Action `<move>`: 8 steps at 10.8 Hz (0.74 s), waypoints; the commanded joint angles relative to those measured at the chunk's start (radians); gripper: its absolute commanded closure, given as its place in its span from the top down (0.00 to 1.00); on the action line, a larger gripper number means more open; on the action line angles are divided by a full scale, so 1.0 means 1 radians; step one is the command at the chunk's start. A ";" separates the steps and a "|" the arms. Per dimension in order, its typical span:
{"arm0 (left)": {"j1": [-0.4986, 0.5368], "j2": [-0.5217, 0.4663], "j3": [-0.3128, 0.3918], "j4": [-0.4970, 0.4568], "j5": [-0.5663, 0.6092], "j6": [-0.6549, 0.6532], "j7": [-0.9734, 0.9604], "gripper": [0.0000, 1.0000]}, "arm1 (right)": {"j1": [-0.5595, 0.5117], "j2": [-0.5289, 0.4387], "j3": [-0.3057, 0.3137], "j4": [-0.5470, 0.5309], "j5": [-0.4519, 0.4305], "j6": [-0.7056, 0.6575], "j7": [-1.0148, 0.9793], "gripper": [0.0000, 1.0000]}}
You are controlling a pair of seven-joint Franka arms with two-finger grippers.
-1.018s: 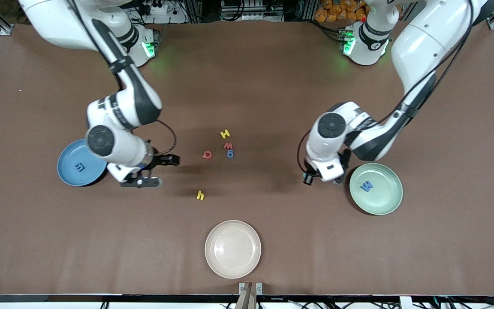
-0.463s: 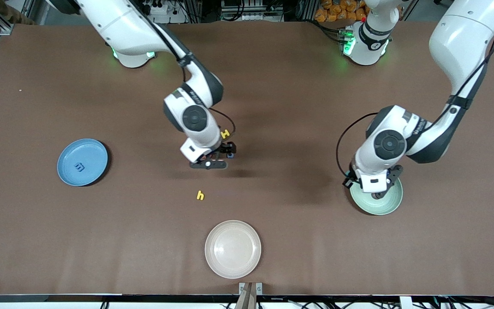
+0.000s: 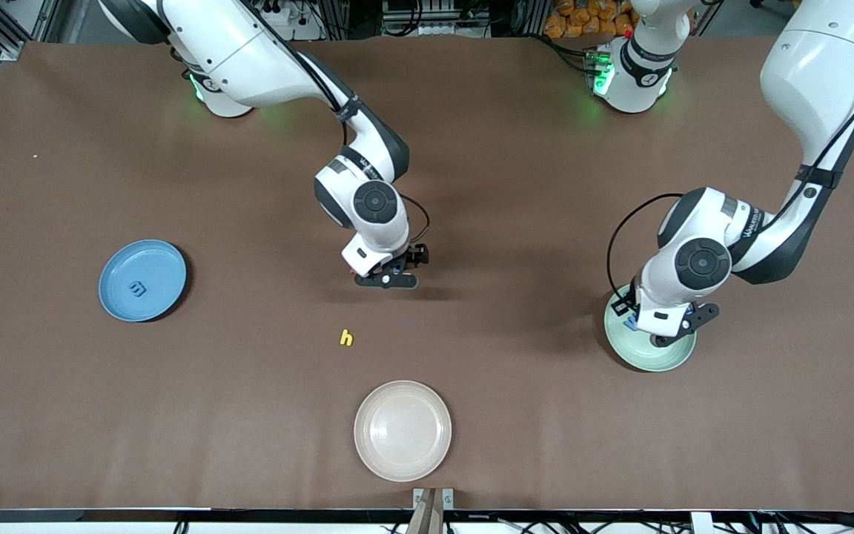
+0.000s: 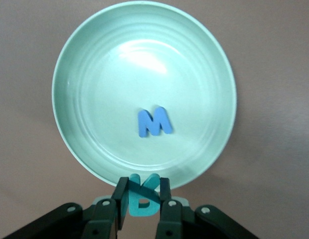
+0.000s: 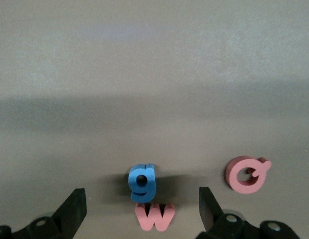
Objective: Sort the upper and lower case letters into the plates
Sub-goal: 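Carry the teal letter onto the green plate and open the left gripper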
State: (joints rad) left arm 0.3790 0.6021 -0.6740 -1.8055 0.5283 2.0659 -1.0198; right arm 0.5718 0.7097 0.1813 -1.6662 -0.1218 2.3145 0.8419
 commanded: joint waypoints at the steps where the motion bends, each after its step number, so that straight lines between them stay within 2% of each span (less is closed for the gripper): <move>1: 0.008 -0.028 0.024 -0.020 -0.028 -0.009 0.098 0.00 | 0.030 0.046 -0.022 0.045 -0.045 0.000 0.052 1.00; 2: 0.008 -0.025 0.034 -0.017 -0.028 -0.007 0.110 0.00 | 0.030 0.050 -0.022 0.045 -0.045 0.000 0.052 1.00; 4: 0.008 -0.022 0.053 -0.006 -0.028 -0.009 0.191 0.26 | 0.030 0.053 -0.022 0.043 -0.047 0.011 0.054 1.00; 5: 0.008 -0.025 0.059 0.001 -0.030 -0.009 0.245 0.51 | 0.028 0.053 -0.022 0.039 -0.044 0.049 0.054 1.00; 6: 0.008 -0.030 0.066 0.003 -0.030 -0.009 0.259 1.00 | 0.028 0.054 -0.022 0.037 -0.044 0.060 0.054 1.00; 8: 0.001 -0.031 0.065 0.023 -0.031 -0.009 0.256 1.00 | 0.028 0.054 -0.022 0.039 -0.044 0.060 0.054 1.00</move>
State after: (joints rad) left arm 0.3863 0.6006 -0.6140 -1.7864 0.5282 2.0662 -0.7934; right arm 0.5896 0.7455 0.1658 -1.6519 -0.1433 2.3699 0.8657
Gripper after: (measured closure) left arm 0.379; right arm 0.000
